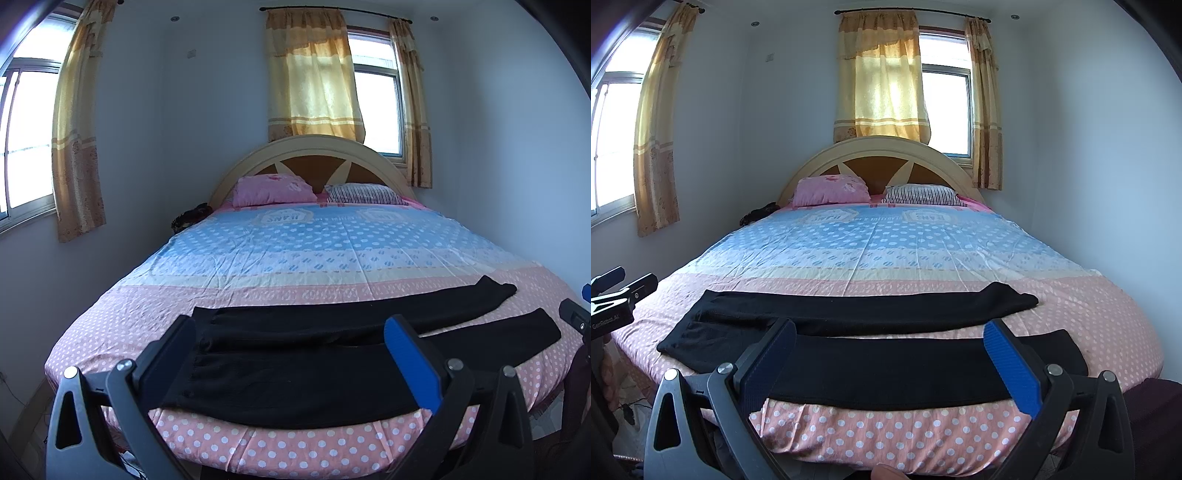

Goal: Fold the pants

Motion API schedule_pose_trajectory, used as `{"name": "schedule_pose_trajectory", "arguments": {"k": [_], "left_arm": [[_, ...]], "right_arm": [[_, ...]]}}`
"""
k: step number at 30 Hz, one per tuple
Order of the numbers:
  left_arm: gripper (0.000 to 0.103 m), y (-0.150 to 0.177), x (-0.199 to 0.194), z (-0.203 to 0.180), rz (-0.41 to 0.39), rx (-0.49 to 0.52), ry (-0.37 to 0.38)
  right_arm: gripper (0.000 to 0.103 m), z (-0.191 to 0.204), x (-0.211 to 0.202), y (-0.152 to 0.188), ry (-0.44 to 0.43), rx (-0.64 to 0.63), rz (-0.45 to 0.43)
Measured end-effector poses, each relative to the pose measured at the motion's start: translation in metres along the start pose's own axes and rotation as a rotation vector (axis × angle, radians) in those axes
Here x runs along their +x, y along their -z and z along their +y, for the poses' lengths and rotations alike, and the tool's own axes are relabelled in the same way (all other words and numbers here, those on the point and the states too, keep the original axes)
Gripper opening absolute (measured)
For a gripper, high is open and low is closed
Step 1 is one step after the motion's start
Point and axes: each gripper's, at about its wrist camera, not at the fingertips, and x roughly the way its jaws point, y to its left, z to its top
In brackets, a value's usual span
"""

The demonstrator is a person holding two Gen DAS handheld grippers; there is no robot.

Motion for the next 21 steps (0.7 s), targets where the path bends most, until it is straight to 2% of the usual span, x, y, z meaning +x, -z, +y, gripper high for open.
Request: {"name": "schedule_pose_trajectory", "arguments": {"k": [21], "left_arm": [[0.103, -0.0005, 0.0027, 0.0048, 0.0, -0.003, 0.003]], "right_arm": [[0.102, -0.0007, 0.0, -0.0006, 0.0, -0.002, 0.006]]}}
